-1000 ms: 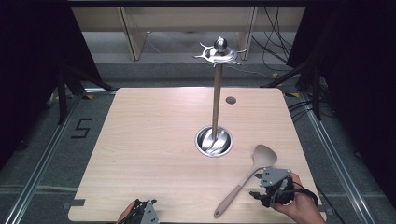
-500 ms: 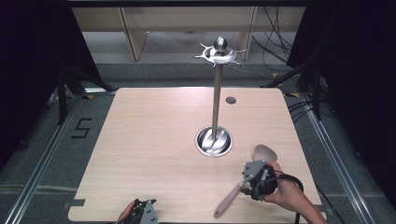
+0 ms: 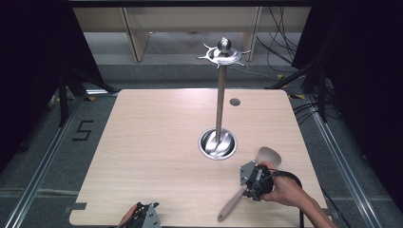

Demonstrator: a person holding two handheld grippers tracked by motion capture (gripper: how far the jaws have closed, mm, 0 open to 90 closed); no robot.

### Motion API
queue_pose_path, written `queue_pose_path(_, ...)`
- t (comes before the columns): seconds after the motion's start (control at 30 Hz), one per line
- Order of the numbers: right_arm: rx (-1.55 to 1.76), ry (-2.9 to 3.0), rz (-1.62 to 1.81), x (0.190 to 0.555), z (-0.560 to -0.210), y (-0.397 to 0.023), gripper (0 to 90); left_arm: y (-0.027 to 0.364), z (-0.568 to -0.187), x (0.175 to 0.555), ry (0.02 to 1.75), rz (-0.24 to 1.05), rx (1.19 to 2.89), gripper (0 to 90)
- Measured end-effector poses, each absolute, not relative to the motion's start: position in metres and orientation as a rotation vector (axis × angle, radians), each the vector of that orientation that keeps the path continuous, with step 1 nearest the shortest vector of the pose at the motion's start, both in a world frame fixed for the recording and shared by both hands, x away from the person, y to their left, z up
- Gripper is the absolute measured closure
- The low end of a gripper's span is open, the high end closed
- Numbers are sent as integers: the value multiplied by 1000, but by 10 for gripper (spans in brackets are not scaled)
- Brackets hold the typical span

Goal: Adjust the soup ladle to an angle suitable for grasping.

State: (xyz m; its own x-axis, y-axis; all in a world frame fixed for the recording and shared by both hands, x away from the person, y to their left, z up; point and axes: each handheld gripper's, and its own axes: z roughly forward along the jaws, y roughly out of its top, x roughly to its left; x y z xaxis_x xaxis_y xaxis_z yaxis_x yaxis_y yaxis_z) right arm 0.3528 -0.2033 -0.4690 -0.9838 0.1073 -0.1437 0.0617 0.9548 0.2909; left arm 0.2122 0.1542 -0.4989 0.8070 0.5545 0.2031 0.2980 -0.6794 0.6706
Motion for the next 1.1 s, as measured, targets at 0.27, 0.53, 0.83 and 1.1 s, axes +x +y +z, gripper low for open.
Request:
queue_pose_path(0.27,63,2992,370,356,-473,-199,449,154,-499,212,621,520,2350,157)
queue_pose_path(0.53,52,3004,339,360,-478,-196,450,155,-498,213,614,535,2348,157)
queue_pose_path(0.83,122,2986,205,356,-475,-187,476,154,-498,212,625,532,2349,156)
queue_pose_path(1.1,294,3034,80,358,-471,-179,558,154,-498,212,627,528,2346,156)
